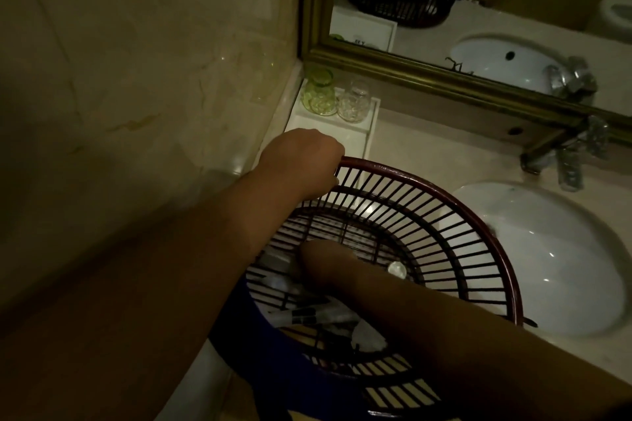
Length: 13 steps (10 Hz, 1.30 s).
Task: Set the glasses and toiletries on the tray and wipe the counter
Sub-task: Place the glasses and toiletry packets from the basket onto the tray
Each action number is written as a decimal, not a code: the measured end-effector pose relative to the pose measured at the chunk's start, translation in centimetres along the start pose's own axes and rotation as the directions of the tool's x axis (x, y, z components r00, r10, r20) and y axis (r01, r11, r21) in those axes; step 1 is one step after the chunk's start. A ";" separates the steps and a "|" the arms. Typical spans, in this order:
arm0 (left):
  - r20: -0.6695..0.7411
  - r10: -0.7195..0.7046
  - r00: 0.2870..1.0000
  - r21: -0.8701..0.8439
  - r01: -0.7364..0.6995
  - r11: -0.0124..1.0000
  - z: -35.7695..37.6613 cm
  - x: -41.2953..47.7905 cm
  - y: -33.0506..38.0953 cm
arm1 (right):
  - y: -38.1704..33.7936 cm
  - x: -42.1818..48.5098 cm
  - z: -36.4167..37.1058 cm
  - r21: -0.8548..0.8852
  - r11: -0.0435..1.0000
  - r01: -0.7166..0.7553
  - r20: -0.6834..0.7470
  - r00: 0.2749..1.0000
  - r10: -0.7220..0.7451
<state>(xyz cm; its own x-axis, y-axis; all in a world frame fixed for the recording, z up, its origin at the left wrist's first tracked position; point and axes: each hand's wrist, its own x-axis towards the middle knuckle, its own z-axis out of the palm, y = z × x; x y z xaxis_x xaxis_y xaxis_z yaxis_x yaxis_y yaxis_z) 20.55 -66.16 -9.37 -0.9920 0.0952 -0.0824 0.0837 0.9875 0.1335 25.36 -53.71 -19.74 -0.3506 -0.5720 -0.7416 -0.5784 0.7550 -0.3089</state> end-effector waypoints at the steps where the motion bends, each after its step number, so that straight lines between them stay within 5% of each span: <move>1: -0.001 0.005 1.000 -0.012 -0.005 1.000 -0.1 0.0 0.0 | 0.9 -2.9 -1.7 0.013 0.997 0.075 -0.113 0.991 -0.073; 4: 0.009 -0.017 1.000 0.042 0.017 0.999 -0.4 0.1 0.3 | 4.7 -14.1 -6.2 0.307 0.935 0.178 -0.557 0.830 0.025; 6: 0.136 -0.055 0.989 0.063 0.046 0.997 -0.9 0.1 0.1 | 5.5 -18.3 -8.7 0.311 0.896 0.315 -0.636 0.770 -0.050; 8: 0.213 -0.113 0.971 0.066 0.101 0.993 -2.2 -0.1 0.5 | 4.5 -19.3 -12.7 0.501 0.691 0.521 -0.757 0.650 0.059; 9: 0.266 -0.276 0.923 -0.004 0.287 0.958 -1.1 -0.9 1.0 | 3.6 -17.7 -16.1 0.559 0.619 0.552 -0.770 0.623 0.139; 10: 0.103 -0.440 0.892 0.118 0.428 0.896 -0.6 -3.2 -1.1 | 3.8 -14.3 -20.0 0.545 0.655 0.523 -0.783 0.598 0.174; 11: 0.133 -0.036 0.991 0.075 0.026 0.997 -0.2 -0.8 0.7 | 4.6 -9.5 -23.4 0.542 0.699 0.466 -0.748 0.646 0.150; 13: 0.066 -0.051 0.996 0.041 0.048 0.998 -0.8 0.1 0.4 | 6.6 1.0 -25.0 0.452 0.863 0.224 -0.558 0.826 0.078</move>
<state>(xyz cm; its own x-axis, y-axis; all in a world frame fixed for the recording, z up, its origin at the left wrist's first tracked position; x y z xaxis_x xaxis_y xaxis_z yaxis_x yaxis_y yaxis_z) 20.45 -65.87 -8.51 -0.9866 0.0528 -0.1546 0.0394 0.9953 0.0885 2.85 -57.32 -7.63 -0.7457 -0.5925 -0.3048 -0.2445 0.6688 -0.7021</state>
